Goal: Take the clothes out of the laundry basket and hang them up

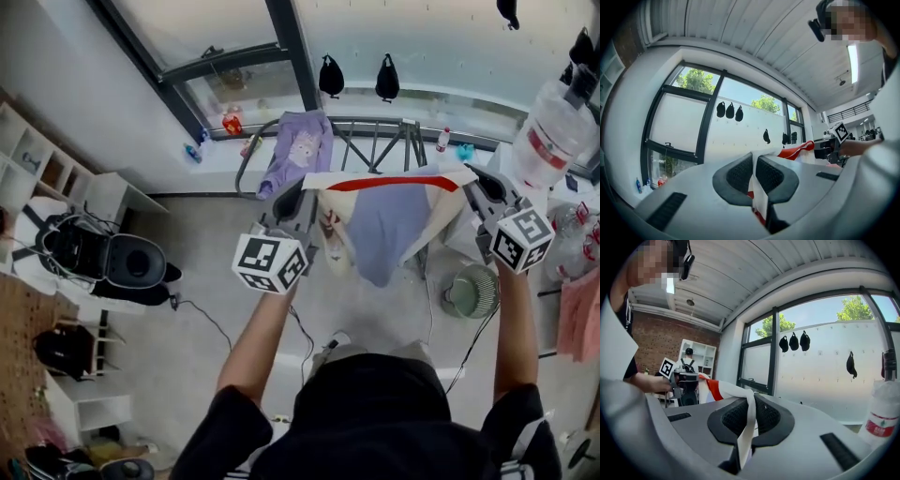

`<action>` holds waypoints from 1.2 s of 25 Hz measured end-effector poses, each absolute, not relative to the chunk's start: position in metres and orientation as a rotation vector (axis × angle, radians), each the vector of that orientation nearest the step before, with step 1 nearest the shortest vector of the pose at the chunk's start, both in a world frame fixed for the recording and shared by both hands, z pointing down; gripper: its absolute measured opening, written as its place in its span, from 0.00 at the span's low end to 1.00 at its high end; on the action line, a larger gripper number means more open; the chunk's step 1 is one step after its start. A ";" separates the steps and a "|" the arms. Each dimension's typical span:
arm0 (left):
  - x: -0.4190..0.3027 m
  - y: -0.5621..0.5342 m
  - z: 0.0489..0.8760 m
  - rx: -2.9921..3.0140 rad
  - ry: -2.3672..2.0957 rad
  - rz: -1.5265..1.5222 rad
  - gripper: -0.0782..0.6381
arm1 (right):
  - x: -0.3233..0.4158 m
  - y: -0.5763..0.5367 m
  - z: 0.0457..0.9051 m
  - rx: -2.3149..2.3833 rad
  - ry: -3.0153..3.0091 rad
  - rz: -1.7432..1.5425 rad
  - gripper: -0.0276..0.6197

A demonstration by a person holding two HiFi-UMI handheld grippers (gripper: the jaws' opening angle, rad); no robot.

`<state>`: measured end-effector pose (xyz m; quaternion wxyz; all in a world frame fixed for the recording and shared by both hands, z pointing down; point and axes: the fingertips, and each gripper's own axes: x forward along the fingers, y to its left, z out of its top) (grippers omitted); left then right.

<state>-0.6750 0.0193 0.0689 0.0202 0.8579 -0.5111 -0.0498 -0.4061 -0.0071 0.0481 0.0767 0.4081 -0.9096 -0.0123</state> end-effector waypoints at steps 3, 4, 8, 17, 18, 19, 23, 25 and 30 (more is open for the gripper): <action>-0.704 0.015 0.064 2.678 -1.559 -0.174 0.12 | -0.435 -0.002 0.042 1.277 -2.683 -0.054 0.05; -0.713 0.010 0.065 2.676 -1.557 -0.184 0.12 | -0.445 -0.005 0.043 1.288 -2.674 -0.056 0.05; -0.737 -0.009 0.068 2.670 -1.565 -0.215 0.12 | -0.472 -0.020 0.050 1.291 -2.641 -0.087 0.05; -0.752 -0.094 0.035 2.763 -1.614 -0.105 0.12 | -0.483 -0.106 0.012 1.365 -2.630 -0.203 0.05; -0.752 -0.107 0.033 2.770 -1.613 -0.087 0.12 | -0.482 -0.119 0.010 1.376 -2.633 -0.201 0.05; -0.751 -0.120 0.032 2.775 -1.610 -0.071 0.12 | -0.481 -0.133 0.008 1.387 -2.634 -0.199 0.05; -0.746 -0.180 0.034 2.788 -1.592 -0.019 0.12 | -0.473 -0.194 0.010 1.427 -2.631 -0.187 0.05; -0.743 -0.215 0.035 2.778 -1.579 -0.007 0.12 | -0.467 -0.228 0.012 1.451 -2.638 -0.156 0.05; -0.719 -0.313 0.054 2.762 -1.532 0.080 0.12 | -0.443 -0.321 0.033 1.496 -2.628 -0.053 0.05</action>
